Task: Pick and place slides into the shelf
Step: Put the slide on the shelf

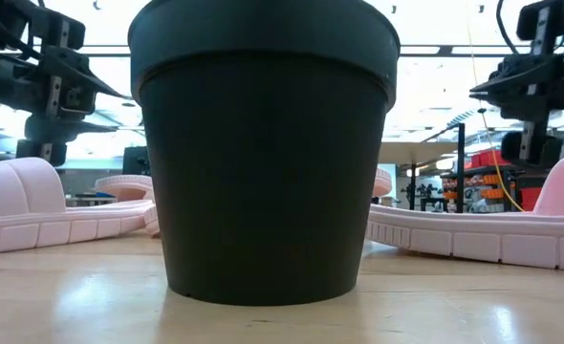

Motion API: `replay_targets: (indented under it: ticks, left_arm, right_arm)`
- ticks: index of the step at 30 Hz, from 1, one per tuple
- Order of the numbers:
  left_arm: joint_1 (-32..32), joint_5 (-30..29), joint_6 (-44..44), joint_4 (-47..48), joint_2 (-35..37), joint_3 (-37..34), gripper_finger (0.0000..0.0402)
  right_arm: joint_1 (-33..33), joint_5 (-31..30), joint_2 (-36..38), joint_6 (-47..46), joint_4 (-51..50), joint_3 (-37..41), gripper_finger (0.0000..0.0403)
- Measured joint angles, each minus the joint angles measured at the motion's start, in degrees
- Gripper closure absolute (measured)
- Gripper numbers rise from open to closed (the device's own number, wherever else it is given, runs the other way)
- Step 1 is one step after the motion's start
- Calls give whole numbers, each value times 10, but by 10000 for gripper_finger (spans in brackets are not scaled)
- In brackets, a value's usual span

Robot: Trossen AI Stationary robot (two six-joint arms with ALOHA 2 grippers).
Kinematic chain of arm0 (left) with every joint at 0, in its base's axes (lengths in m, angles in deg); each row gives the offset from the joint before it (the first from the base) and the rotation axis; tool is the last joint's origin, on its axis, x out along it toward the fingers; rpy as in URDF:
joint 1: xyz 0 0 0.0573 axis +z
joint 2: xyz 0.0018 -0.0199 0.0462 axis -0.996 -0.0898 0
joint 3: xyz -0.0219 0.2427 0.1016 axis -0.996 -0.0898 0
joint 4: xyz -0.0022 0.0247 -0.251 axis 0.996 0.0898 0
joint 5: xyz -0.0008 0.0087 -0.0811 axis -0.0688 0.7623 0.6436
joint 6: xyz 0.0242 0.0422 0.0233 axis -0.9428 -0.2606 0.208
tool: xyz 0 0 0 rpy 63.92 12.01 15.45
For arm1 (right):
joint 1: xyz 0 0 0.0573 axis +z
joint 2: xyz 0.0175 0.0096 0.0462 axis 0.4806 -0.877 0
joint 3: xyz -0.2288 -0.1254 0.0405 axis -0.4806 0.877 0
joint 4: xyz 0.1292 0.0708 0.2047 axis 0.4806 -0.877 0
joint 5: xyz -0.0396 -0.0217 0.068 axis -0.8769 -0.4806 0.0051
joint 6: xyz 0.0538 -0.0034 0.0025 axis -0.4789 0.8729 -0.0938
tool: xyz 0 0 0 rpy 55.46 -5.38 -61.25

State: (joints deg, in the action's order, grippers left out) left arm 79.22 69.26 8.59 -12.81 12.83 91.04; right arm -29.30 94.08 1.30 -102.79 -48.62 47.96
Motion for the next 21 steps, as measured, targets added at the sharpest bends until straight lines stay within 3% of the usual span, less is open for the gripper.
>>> replay_targets:
  ticks: [6,12,17,21]
  left_arm:
    - [0,0,-3,13,-1,1,219]
    - [0,-4,4,8,-1,1,218]
    - [0,-17,-14,9,-3,1,217]
    - [0,-35,-44,9,-3,1,223]
  right_arm:
    - [14,127,-14,-8,3,-4,369]
    - [68,275,-76,-34,-96,-31,355]
    - [130,296,-138,35,-220,-56,347]
    - [172,285,-184,28,-218,-59,322]
